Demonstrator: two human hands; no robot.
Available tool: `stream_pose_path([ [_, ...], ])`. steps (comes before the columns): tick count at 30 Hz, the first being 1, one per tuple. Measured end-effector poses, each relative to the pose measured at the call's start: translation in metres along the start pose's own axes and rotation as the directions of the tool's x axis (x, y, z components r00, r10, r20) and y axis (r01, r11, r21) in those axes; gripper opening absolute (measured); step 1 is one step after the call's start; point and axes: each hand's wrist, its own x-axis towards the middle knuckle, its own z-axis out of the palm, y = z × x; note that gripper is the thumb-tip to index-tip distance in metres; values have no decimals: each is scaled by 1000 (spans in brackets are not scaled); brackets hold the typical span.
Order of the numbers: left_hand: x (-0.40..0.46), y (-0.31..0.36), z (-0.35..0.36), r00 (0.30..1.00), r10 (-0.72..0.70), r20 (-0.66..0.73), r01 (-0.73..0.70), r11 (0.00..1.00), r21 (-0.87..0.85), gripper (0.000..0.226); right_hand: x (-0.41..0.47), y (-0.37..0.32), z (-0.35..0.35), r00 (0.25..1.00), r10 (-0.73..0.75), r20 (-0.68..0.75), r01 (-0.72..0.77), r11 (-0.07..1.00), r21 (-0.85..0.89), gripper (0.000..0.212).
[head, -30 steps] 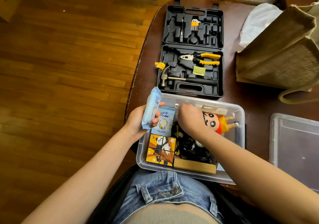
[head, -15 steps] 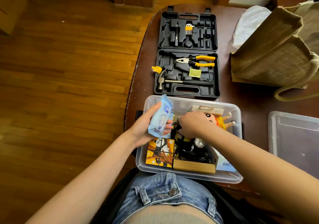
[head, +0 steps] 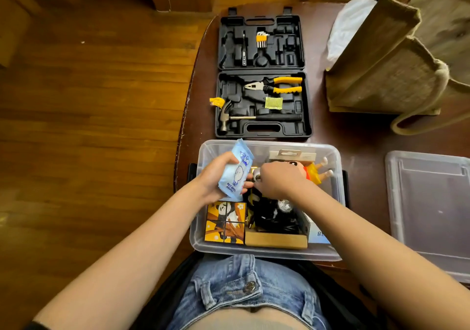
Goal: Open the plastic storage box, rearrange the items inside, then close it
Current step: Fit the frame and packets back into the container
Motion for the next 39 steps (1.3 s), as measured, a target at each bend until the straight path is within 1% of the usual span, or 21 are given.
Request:
stream_pose_path([
  [2,4,-3,5,988,38,-147,-31,998,51,28,1,5,0,1000,21,1,-21,998,67,35],
  [3,6,-4,7,969,75,-234,-41,988,148,24,2,8,1,1000,24,0,-23,996,88,37],
  [5,13,-8,8,915,197,-352,-32,905,424,23,3,12,4,1000,12,-7,-11,993,118,40],
  [6,18,-12,6,892,251,-375,-25,857,515,29,2,13,6,1000,3,-13,-1,992,128,41],
  [9,27,-22,4,838,333,-432,39,753,657,57,2,16,11,999,-14,-43,21,987,156,39],
  [12,34,-30,2,768,452,-454,163,548,821,71,3,17,13,998,-17,-56,27,982,187,40],
  [13,36,-33,1,754,476,-452,188,502,844,73,3,17,14,998,-16,-64,28,981,193,40],
  [16,39,-39,-3,779,449,-438,207,474,856,79,2,19,17,996,-21,-85,38,979,198,41],
  [18,40,-43,0,792,444,-418,218,434,874,82,2,19,19,993,-35,-111,54,983,173,40],
  [20,40,-46,1,771,503,-390,223,361,906,82,3,20,20,989,-53,-135,72,987,142,32],
  [21,40,-47,1,775,525,-353,214,308,927,77,3,20,20,989,-59,-138,77,988,134,28],
  [22,41,-47,1,800,515,-306,193,262,946,71,3,20,20,989,-63,-132,80,988,129,27],
  [23,41,-46,0,843,471,-260,166,231,959,67,3,20,21,990,-65,-127,81,989,127,28],
  [25,43,-42,-1,931,314,-187,136,176,975,66,4,21,22,991,-56,-125,73,989,131,32],
  [27,47,-37,-2,968,183,-171,153,105,983,66,3,21,26,990,-51,-131,69,988,138,35],
  [29,50,-31,-1,976,118,-184,178,61,982,65,1,22,30,988,-50,-147,71,987,145,36],
  [32,51,-26,1,978,64,-196,193,56,980,66,-4,22,35,984,-53,-168,81,983,164,36],
  [35,52,-27,3,971,73,-227,215,149,965,62,-18,25,39,982,-86,-169,124,965,230,35],
  [36,52,-28,4,966,114,-232,206,202,957,59,-25,27,41,975,-76,-211,134,952,277,33],
  [37,51,-28,4,959,173,-223,173,261,950,56,-34,31,41,956,-35,-292,135,935,327,30],
  [39,49,-27,5,943,275,-189,78,371,925,50,-48,41,40,877,130,-462,86,905,416,20],
])
